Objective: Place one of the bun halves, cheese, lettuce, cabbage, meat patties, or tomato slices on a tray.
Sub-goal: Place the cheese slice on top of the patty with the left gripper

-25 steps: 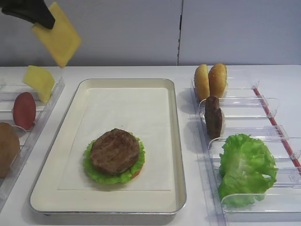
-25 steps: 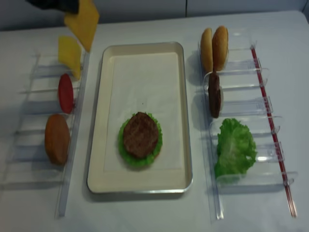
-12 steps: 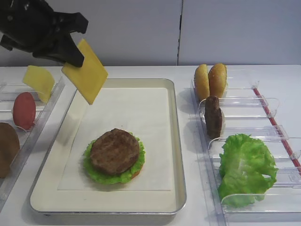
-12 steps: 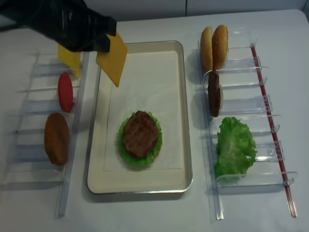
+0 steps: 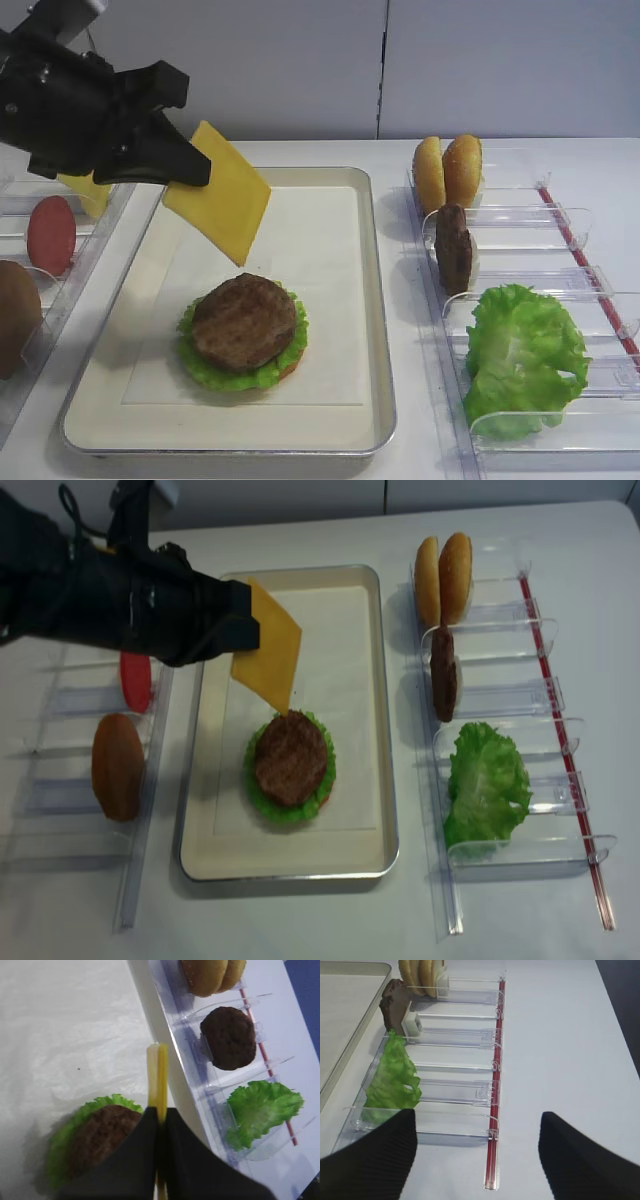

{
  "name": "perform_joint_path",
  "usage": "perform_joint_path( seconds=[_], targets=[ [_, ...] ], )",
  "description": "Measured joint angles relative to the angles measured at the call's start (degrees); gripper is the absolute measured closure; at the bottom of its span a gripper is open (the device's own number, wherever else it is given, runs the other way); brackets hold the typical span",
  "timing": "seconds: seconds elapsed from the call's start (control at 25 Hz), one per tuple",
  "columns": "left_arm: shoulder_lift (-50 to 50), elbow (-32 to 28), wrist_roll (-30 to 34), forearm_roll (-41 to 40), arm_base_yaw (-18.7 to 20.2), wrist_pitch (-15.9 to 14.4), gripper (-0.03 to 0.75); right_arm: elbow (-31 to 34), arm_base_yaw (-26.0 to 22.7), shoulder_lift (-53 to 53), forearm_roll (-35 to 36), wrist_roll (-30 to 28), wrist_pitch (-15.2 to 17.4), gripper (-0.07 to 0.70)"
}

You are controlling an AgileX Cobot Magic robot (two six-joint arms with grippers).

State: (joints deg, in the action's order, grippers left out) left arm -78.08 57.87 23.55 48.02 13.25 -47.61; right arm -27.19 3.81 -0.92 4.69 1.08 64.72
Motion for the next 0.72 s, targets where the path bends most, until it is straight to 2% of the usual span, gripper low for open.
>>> perform_joint_path(
  seconds=[0.4, 0.72],
  targets=[
    [2.27, -10.32, 9.25, 15.97, 0.00, 1.14, 0.718, 0.00, 0.00, 0.00, 0.00, 0.00, 0.00, 0.087],
    [2.27, -18.81, 19.78, 31.63, 0.00, 1.81, 0.718, 0.00, 0.00, 0.00, 0.00, 0.00, 0.00, 0.087]
  ],
)
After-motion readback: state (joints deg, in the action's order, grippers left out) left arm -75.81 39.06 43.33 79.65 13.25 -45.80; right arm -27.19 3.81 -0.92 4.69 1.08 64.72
